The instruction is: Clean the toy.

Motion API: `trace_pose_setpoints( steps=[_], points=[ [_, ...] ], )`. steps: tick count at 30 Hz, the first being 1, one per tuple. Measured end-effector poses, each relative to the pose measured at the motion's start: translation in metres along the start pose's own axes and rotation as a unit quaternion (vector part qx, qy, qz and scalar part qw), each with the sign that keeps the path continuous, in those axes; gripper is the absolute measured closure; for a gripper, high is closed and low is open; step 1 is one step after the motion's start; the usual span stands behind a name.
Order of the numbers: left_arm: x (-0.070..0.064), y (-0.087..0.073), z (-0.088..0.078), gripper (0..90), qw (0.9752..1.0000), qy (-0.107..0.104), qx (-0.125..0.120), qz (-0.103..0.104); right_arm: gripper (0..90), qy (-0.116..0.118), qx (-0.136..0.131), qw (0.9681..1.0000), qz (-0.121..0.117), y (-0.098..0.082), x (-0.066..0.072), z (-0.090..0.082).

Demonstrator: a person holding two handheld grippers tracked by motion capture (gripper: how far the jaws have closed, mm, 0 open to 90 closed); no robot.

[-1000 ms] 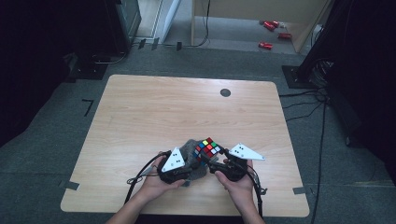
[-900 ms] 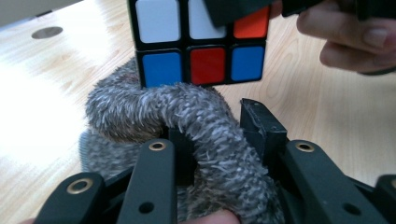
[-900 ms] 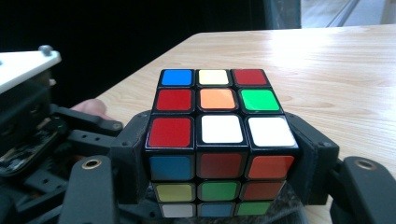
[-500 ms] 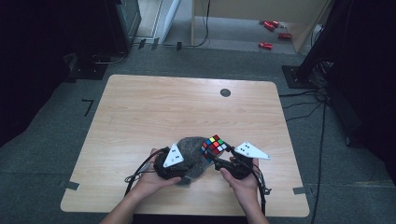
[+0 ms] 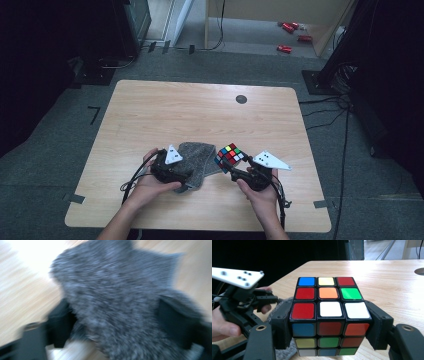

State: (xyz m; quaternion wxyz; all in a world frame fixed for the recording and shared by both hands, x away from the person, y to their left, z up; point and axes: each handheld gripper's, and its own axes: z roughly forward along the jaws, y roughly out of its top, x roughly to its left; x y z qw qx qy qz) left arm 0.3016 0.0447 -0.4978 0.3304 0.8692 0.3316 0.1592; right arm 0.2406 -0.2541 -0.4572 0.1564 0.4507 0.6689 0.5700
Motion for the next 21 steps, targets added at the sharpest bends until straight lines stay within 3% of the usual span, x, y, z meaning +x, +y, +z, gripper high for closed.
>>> trace_pose_setpoints(
  steps=[3,8,9,16,18,21],
  points=[
    [0.009,-0.002,-0.002,3.7,0.9996,0.02,0.009,-0.016,34.3,0.002,0.001,1.0,-0.002,0.0,0.0,0.001],
    [0.019,-0.005,-0.008,2.5,0.999,0.037,-0.001,-0.026,34.3,0.002,-0.002,1.0,0.0,0.001,0.001,-0.001],
    [0.02,-0.005,-0.011,2.5,0.9985,0.05,-0.007,-0.023,34.2,0.002,-0.002,1.0,0.0,0.001,0.001,-0.001],
    [0.027,-0.001,-0.03,2.5,0.9956,0.071,-0.058,-0.02,34.2,0.003,-0.005,1.0,0.002,0.003,0.001,-0.001],
    [0.026,0.001,-0.036,2.5,0.9944,0.066,-0.08,-0.022,34.3,0.003,-0.004,1.0,0.003,0.003,0.001,-0.001],
    [0.017,0.005,-0.041,2.5,0.9919,0.041,-0.119,-0.012,34.3,0.008,-0.006,0.9999,0.008,0.003,0.002,-0.001]
  ],
)
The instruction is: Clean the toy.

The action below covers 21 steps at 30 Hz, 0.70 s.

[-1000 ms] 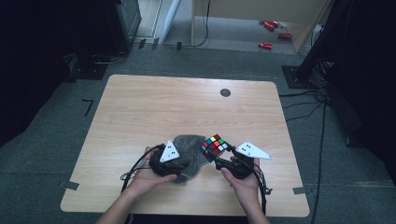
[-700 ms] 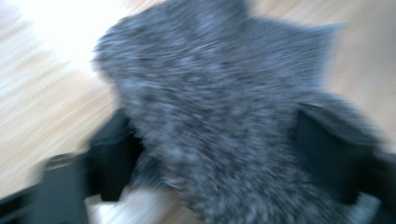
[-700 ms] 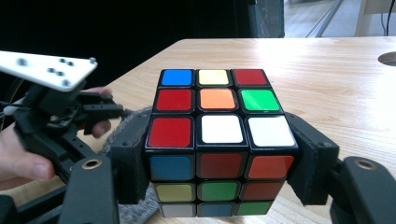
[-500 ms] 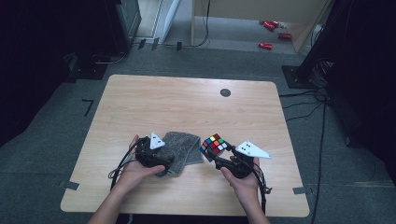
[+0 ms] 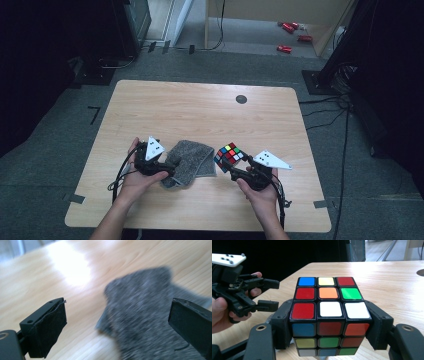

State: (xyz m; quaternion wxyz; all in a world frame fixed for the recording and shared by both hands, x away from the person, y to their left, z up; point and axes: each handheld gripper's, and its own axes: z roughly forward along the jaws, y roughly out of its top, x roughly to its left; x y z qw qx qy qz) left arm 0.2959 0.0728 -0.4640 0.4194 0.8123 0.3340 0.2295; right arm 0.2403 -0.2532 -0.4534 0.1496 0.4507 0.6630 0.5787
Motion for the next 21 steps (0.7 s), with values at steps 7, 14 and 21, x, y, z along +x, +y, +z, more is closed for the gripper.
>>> trace_pose_setpoints(
  steps=[7,14,21],
  points=[
    [-0.036,0.004,0.009,2.6,0.9966,-0.063,-0.034,0.042,34.3,0.013,-0.005,0.9999,0.004,0.002,0.008,0.001],
    [-0.075,0.006,0.016,2.6,0.9886,-0.114,-0.062,0.077,34.2,0.02,0.001,0.9997,0.01,-0.001,0.016,0.007],
    [-0.094,0.008,0.016,4.4,0.9847,-0.124,-0.087,0.087,34.2,0.025,0.011,0.9996,0.01,-0.005,0.024,0.012]
  ],
)
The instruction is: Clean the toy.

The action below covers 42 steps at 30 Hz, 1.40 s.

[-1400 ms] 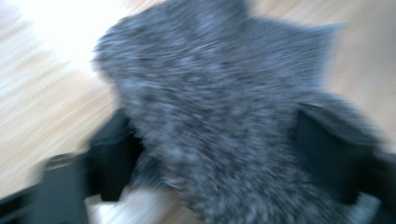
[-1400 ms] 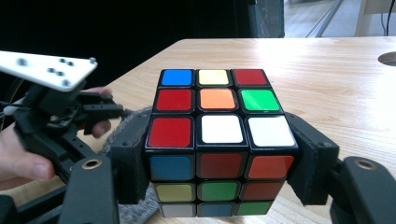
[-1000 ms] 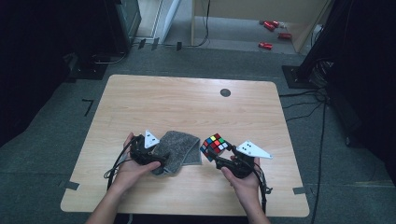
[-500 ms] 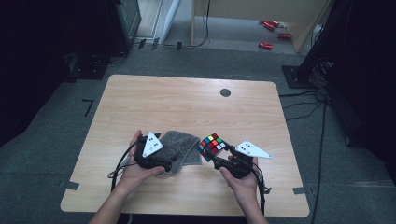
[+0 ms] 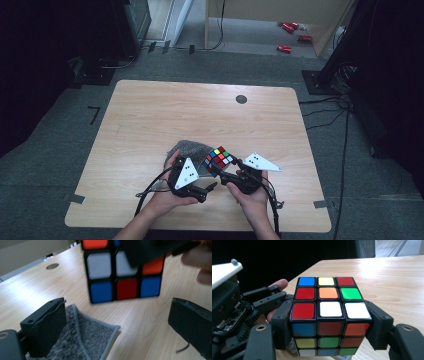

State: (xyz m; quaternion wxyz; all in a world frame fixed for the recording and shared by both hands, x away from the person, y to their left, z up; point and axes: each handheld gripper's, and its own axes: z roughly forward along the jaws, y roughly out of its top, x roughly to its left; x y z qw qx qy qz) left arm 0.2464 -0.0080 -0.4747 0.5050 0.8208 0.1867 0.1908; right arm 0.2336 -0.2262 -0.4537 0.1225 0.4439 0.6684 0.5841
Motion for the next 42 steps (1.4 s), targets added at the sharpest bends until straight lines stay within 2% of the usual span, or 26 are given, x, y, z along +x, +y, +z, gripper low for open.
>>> trace_pose_setpoints(
  steps=[4,6,11,15,17,19,23,26,29,32,37,40,42],
  points=[
    [-0.003,0.0,0.001,9.0,0.9999,0.005,-0.009,0.001,34.2,0.002,0.002,1.0,0.005,-0.001,0.004,0.002],
    [-0.004,0.0,0.0,14.6,0.9998,0.009,-0.016,-0.003,34.2,0.001,0.003,1.0,0.008,-0.002,0.005,0.003],
    [-0.004,0.0,0.0,17.7,0.9996,0.013,-0.024,-0.003,34.2,0.001,0.007,0.9998,0.019,-0.004,0.007,0.005],
    [-0.006,-0.001,-0.001,28.5,0.999,0.028,-0.035,0.004,34.2,0.001,0.009,0.9995,0.031,-0.005,0.007,0.006],
    [-0.006,-0.002,0.0,33.1,0.9992,0.025,-0.031,0.007,34.2,-0.005,0.01,0.9992,0.038,-0.005,0.007,0.007],
    [-0.005,-0.002,0.0,33.5,0.9993,0.024,-0.028,0.01,34.1,-0.01,0.015,0.9988,0.046,-0.006,0.006,0.007],
    [-0.001,-0.003,-0.003,35.2,0.9993,0.02,-0.029,0.012,33.7,-0.004,0.017,0.9978,0.065,-0.005,0.004,0.008],
    [0.005,-0.005,-0.006,35.5,0.9994,0.019,-0.026,0.012,29.0,0.004,0.009,0.9979,0.065,-0.002,0.003,0.005],
    [0.013,-0.007,-0.011,35.5,0.9993,0.027,-0.023,0.01,28.4,0.011,-0.006,0.9985,0.054,0.003,0.001,0.0],
    [0.026,-0.01,-0.02,35.5,0.9984,0.052,-0.014,0.014,29.1,0.01,-0.022,0.9987,0.046,0.007,-0.002,-0.005],
    [0.051,-0.017,-0.036,35.5,0.9968,0.079,-0.009,-0.011,29.5,-0.007,-0.016,0.9992,0.035,0.006,-0.007,-0.003],
    [0.062,-0.019,-0.045,35.5,0.9957,0.091,-0.009,-0.016,30.5,-0.007,-0.007,0.9999,-0.006,0.004,-0.007,0.003],
    [0.07,-0.021,-0.051,35.5,0.9949,0.096,-0.011,-0.029,29.3,-0.009,-0.003,0.9996,-0.025,0.002,-0.006,0.008]
  ],
)
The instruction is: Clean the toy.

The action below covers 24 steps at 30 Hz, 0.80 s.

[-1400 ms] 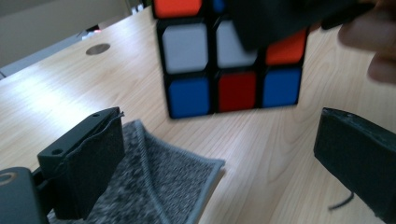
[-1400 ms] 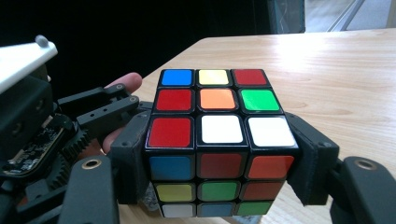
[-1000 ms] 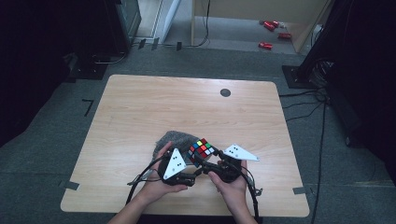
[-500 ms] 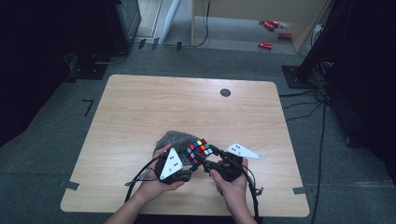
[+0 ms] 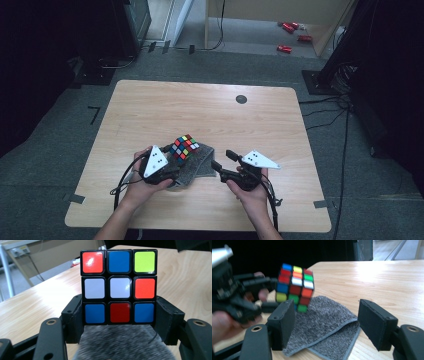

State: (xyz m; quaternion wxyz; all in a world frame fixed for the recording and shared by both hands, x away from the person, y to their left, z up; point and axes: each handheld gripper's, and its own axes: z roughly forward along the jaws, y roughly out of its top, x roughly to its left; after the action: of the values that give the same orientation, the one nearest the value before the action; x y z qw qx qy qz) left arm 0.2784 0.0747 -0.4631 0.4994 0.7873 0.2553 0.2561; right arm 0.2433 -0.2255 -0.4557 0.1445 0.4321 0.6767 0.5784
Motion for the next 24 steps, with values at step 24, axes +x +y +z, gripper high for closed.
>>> trace_pose_setpoints(
  steps=[24],
  points=[
    [0.034,-0.003,-0.016,35.5,0.9982,0.022,-0.001,-0.056,15.1,-0.015,0.125,0.9904,-0.056,-0.016,0.029,0.11]
  ],
)
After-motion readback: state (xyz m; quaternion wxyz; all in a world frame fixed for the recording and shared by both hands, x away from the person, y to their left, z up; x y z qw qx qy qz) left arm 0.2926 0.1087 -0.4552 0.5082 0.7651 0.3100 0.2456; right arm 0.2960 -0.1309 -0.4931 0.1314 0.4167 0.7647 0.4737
